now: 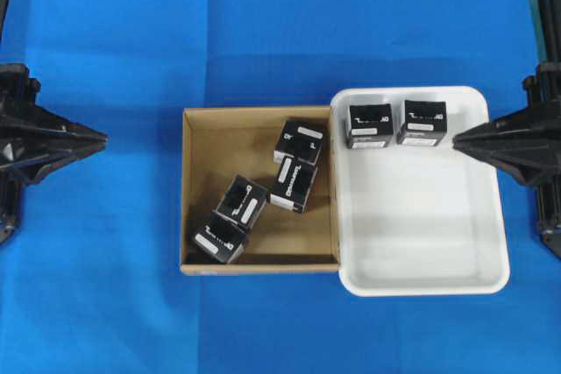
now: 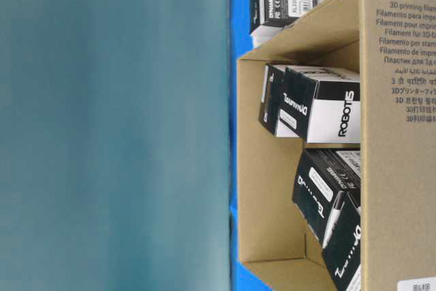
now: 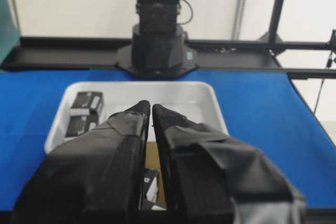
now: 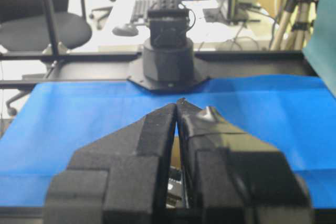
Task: Pick a box that is randomly placed inside the cardboard box.
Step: 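Raise the right gripper and swing it left toward the cardboard box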
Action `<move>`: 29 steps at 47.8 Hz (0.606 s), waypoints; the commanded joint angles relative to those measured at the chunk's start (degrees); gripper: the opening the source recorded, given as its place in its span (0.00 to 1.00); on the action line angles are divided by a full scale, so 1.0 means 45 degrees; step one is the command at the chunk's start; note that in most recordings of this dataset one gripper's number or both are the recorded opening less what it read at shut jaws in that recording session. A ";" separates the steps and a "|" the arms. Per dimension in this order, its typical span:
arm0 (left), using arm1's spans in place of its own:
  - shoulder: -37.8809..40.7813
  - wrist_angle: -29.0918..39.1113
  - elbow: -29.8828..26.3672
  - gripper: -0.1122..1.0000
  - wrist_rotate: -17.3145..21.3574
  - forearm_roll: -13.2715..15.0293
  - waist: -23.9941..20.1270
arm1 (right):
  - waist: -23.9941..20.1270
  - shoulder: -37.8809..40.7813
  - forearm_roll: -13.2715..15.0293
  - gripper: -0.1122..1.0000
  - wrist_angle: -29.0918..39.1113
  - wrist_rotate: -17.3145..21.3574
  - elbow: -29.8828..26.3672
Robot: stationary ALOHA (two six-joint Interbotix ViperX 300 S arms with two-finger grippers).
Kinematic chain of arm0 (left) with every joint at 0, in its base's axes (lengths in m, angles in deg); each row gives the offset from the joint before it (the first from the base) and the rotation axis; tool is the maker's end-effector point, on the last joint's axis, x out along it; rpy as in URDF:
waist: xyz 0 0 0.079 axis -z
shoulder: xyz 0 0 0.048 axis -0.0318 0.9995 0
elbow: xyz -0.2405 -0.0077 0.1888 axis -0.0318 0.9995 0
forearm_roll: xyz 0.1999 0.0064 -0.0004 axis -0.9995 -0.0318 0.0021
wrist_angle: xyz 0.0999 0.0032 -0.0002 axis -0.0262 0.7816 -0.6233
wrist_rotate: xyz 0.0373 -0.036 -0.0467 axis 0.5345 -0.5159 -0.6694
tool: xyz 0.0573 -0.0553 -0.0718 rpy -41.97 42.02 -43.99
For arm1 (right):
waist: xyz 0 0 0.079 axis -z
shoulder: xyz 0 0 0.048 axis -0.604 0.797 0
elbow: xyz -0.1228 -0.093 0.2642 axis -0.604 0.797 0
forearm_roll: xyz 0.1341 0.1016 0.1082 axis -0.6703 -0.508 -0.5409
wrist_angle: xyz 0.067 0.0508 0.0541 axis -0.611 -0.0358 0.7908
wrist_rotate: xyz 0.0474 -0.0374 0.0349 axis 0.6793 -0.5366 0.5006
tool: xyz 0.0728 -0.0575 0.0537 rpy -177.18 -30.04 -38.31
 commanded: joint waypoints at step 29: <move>-0.0254 0.4902 -0.2148 0.04 -0.0723 -0.0156 -0.0488 | 0.0469 0.3516 -0.0879 0.10 1.1582 0.0313 -0.7051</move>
